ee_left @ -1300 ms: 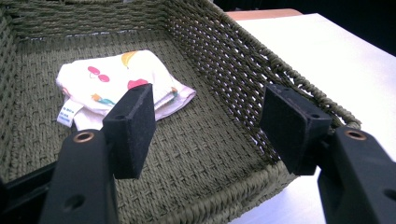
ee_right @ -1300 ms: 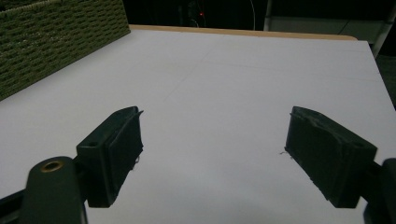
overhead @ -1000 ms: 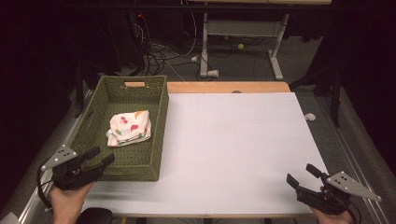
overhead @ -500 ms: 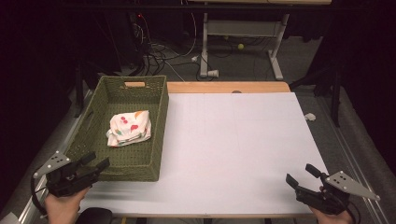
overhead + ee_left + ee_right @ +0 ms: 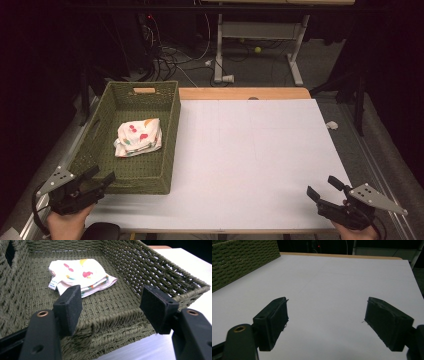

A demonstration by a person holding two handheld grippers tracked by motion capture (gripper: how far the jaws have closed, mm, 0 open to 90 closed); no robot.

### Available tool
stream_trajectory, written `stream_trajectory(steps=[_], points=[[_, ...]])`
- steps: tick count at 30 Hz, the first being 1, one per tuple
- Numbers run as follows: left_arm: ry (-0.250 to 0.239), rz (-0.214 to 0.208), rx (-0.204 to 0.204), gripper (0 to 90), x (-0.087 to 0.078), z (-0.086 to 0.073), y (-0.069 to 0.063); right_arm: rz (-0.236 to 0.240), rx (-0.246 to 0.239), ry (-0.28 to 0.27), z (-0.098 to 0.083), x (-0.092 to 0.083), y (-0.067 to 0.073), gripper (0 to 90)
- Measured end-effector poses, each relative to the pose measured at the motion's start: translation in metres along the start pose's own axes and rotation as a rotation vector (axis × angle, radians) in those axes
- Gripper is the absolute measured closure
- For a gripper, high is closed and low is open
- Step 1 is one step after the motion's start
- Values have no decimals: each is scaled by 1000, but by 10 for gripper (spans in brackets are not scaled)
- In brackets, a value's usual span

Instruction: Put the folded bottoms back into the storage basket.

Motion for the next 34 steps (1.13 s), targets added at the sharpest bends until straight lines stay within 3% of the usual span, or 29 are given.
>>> stream_trajectory(steps=[12,22,34], points=[[-62,45,41,310,6,-4,-3,-1,-5,4,0,0,0,192],[-73,58,48,310,6,-5,-3,11,-6,0,0,0,1,192],[-84,40,18,310,5,-4,-2,9,0,-2,0,-1,-1,192]])
Point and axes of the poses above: each handheld gripper's, and its own axes: x roughly forward along the jaws, z roughly out of its top, y roughly to its left, the point moved 7 cm from there along x, roughly forward along the jaws, and after that the axes turned 1 degree about y, right-handed, at the moved point
